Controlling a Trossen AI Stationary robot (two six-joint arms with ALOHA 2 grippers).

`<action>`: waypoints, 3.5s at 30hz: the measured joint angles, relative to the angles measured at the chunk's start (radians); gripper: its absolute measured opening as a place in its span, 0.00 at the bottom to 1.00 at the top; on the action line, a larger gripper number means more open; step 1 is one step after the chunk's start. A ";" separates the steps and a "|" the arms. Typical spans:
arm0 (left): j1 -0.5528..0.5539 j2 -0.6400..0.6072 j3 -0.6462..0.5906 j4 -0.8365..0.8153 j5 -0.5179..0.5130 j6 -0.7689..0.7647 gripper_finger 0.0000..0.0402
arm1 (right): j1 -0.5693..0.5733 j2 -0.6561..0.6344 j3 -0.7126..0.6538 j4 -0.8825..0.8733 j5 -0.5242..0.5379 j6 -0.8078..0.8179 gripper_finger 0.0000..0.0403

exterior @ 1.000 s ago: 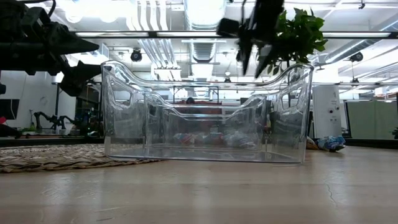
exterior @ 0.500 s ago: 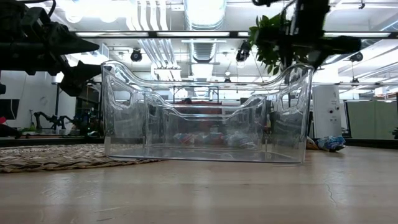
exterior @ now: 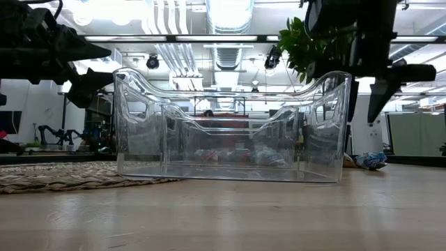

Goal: Pick and place Granola Bars by type
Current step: Put the blue granola bar into the middle transparent bin

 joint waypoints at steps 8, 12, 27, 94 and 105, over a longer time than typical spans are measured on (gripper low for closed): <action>0.000 0.000 0.000 0.000 0.000 0.000 0.65 | -0.002 0.002 -0.107 0.063 0.014 0.107 0.43; 0.000 0.000 0.000 0.000 0.000 0.000 0.65 | -0.002 0.002 -0.158 0.115 0.015 0.093 0.42; 0.000 0.000 0.000 0.000 0.000 0.000 0.65 | -0.003 0.048 -0.242 0.328 0.036 0.008 0.41; 0.000 0.000 0.000 0.000 0.000 0.000 0.65 | 0.057 0.450 0.851 -0.210 0.053 -0.424 0.03; 0.000 0.000 0.000 0.000 0.000 0.000 0.65 | -0.027 0.701 1.116 -0.215 -0.013 -0.515 0.03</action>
